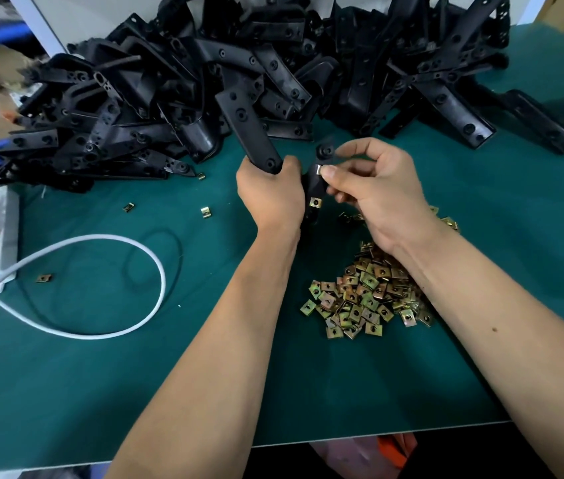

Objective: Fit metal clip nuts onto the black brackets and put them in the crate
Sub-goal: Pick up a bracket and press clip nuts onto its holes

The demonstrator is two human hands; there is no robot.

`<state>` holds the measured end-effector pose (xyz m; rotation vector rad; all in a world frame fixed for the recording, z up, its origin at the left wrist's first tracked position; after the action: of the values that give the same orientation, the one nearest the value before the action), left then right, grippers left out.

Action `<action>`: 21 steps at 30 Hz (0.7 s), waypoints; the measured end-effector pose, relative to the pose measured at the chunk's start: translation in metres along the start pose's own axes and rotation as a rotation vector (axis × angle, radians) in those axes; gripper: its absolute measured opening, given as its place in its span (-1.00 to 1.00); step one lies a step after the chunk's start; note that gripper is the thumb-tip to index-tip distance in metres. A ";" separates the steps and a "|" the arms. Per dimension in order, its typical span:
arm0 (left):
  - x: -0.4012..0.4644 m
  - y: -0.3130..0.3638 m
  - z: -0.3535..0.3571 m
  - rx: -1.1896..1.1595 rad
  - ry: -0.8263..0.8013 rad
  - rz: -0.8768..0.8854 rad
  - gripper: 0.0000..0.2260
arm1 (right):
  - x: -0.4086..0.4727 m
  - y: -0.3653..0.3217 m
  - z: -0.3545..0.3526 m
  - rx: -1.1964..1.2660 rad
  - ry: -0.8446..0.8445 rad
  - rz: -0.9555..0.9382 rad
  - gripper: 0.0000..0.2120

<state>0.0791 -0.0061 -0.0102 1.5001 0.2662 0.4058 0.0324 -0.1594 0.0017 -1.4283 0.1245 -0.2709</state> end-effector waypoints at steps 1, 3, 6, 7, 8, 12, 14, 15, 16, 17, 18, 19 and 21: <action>-0.001 -0.001 -0.001 -0.023 0.039 -0.027 -0.66 | 0.001 0.001 0.000 -0.003 0.021 0.006 -0.75; -0.003 0.001 -0.007 -0.038 0.129 0.002 -0.68 | 0.001 0.002 0.001 -0.034 0.060 0.004 -0.81; -0.009 0.014 -0.014 0.011 0.203 0.183 -0.74 | -0.003 0.004 0.006 -0.116 0.068 -0.027 -0.91; -0.011 0.017 -0.014 0.014 0.210 0.224 -0.77 | -0.004 0.003 0.006 -0.144 0.074 -0.044 -0.91; -0.012 0.018 -0.014 0.014 0.211 0.257 -0.79 | -0.004 0.002 0.007 -0.171 0.085 -0.056 -0.90; -0.022 0.028 -0.009 0.036 0.170 0.412 -0.85 | -0.004 0.002 0.006 -0.187 0.122 -0.010 -0.81; -0.025 0.033 -0.009 0.062 0.162 0.481 -0.81 | -0.004 0.005 0.004 -0.159 0.130 0.022 -0.84; -0.026 0.035 -0.009 0.078 0.165 0.504 -0.77 | -0.003 0.006 0.003 -0.163 0.131 0.022 -0.86; -0.026 0.036 -0.009 0.096 0.170 0.523 -0.74 | -0.003 0.006 0.004 -0.178 0.128 0.014 -0.86; -0.027 0.036 -0.009 0.110 0.167 0.538 -0.75 | -0.003 0.006 0.004 -0.197 0.124 0.002 -0.87; -0.028 0.036 -0.009 0.118 0.159 0.551 -0.80 | -0.003 0.005 0.005 -0.216 0.117 -0.013 -0.87; -0.029 0.036 -0.008 0.124 0.151 0.561 -0.86 | -0.002 0.004 0.005 -0.229 0.112 -0.027 -0.87; -0.029 0.034 -0.006 0.133 0.132 0.567 -0.92 | -0.001 0.003 0.004 -0.223 0.106 -0.044 -0.86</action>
<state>0.0474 -0.0116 0.0213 1.6723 -0.0382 0.9553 0.0332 -0.1555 -0.0011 -1.6399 0.2153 -0.3781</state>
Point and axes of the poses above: each hand's wrist, its own x-axis towards the middle knuckle, its own z-axis out of the palm, y = z × x, the point moved 6 cm from there along x, towards the middle knuckle, and after that the axes turned 1 degree about y, right-handed, at the moved point
